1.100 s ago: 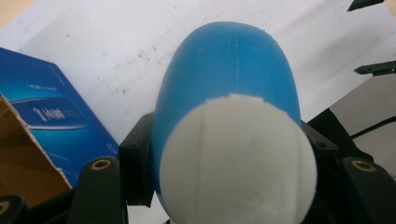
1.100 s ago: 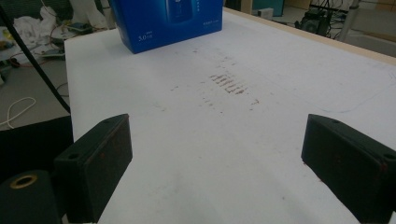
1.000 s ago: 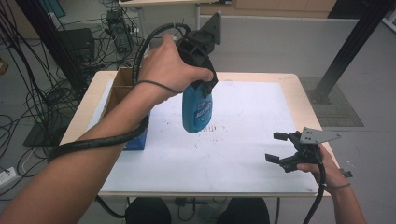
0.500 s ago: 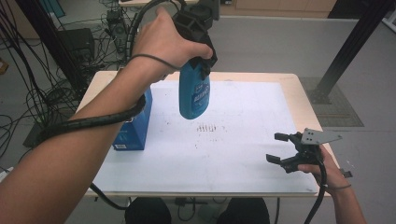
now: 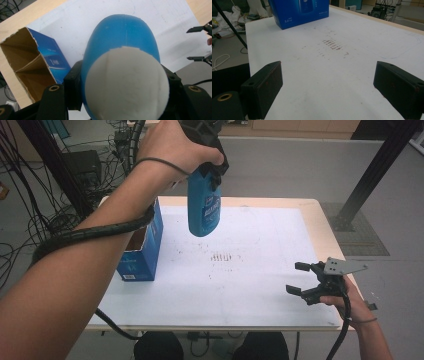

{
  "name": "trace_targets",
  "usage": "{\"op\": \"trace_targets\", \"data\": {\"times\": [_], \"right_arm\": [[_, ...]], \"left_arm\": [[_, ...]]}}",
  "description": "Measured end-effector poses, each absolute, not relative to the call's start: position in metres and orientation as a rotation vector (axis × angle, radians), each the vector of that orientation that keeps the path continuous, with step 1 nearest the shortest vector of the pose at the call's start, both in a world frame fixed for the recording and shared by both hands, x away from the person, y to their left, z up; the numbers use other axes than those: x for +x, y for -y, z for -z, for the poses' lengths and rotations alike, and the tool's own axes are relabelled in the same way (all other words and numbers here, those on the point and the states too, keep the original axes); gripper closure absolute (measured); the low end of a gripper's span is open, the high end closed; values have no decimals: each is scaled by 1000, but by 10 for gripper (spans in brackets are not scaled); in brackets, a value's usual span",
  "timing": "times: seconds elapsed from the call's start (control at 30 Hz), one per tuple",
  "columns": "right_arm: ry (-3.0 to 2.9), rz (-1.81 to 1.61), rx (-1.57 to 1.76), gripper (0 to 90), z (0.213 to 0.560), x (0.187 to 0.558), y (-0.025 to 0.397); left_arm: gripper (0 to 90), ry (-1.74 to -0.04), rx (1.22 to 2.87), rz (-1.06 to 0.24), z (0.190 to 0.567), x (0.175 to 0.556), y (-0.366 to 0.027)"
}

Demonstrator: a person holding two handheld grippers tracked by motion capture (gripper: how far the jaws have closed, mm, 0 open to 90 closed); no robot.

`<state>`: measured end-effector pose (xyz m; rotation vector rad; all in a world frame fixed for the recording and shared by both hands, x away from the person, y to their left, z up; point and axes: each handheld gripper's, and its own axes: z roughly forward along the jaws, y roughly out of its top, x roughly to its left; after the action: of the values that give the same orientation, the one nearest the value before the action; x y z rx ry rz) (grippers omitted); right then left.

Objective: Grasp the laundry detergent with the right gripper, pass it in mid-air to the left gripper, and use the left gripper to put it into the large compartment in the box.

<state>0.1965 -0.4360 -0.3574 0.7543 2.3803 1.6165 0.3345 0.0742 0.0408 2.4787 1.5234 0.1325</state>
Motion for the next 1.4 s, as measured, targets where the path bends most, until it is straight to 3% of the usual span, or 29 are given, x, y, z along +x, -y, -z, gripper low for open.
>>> {"op": "trace_targets", "data": {"times": [1.4], "right_arm": [[-2377,-1620,764,89,360,198,433]], "left_arm": [[376,-2123,2111,-268,-25,370,-222]]}}
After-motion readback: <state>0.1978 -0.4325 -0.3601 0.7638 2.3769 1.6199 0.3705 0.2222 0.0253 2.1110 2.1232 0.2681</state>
